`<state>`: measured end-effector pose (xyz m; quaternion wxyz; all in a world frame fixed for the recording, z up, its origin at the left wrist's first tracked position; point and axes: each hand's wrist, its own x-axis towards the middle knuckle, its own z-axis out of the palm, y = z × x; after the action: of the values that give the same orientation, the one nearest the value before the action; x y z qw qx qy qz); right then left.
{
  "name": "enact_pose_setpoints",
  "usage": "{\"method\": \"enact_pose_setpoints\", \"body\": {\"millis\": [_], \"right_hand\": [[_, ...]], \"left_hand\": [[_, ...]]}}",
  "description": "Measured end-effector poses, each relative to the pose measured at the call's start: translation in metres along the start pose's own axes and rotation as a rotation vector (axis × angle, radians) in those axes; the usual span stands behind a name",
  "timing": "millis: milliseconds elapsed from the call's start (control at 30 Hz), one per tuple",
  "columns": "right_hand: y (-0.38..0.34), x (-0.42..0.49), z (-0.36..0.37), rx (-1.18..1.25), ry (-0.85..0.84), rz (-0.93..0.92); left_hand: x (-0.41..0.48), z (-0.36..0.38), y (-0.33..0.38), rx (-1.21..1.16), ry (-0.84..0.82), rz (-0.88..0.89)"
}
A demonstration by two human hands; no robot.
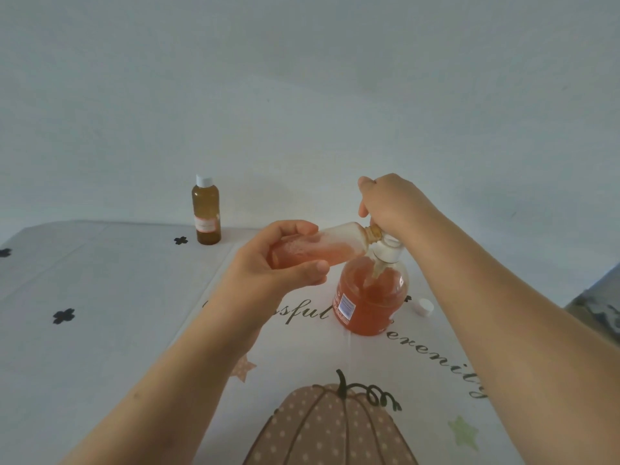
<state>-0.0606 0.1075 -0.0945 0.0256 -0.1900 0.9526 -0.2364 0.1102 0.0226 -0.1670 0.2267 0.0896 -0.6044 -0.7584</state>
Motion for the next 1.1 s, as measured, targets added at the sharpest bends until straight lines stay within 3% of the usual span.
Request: {"method": "enact_pose_setpoints", "body": {"millis": [333, 1100], "right_hand": [[-0.002, -0.001, -0.014, 0.026, 0.065, -0.046], [-0.001, -0.004, -0.013, 0.025, -0.010, -0.054]], "left_hand": [[-0.004, 0.005, 0.006, 0.016, -0.002, 0.009], [-0.004, 0.004, 0.004, 0.038, 0.029, -0.002]]}}
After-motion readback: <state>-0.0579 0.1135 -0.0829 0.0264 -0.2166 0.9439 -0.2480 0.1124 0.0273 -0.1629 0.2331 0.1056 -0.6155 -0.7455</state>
